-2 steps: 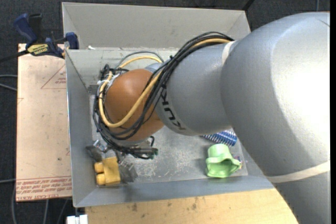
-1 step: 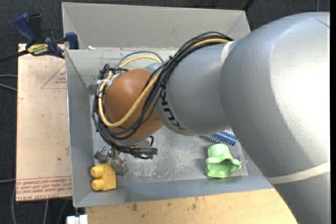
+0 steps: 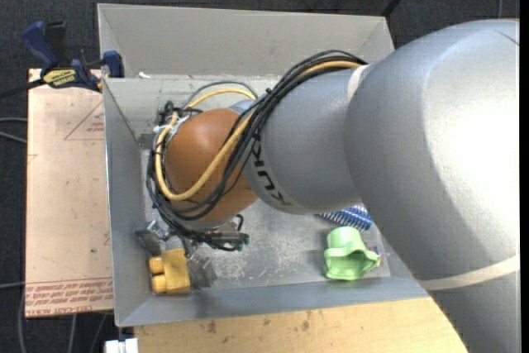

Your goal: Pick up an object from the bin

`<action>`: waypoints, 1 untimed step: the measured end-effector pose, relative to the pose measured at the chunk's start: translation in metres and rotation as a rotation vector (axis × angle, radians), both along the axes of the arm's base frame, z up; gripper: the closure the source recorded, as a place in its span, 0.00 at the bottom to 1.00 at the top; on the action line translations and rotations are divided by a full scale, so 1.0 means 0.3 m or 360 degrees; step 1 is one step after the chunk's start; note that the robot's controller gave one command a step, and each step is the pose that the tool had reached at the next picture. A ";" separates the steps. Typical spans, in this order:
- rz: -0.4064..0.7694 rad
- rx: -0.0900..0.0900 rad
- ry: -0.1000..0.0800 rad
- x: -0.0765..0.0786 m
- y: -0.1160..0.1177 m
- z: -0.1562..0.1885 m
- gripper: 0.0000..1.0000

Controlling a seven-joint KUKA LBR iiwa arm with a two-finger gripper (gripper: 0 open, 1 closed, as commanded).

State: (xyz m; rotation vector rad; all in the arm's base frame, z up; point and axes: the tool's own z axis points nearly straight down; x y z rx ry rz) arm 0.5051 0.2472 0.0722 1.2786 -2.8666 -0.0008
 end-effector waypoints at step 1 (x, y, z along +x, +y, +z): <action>0.0000 0.0007 -0.0007 0.003 0.004 0.002 1.00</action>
Offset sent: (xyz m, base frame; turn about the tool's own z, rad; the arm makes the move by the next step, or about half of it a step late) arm 0.0000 0.0000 0.0000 0.0000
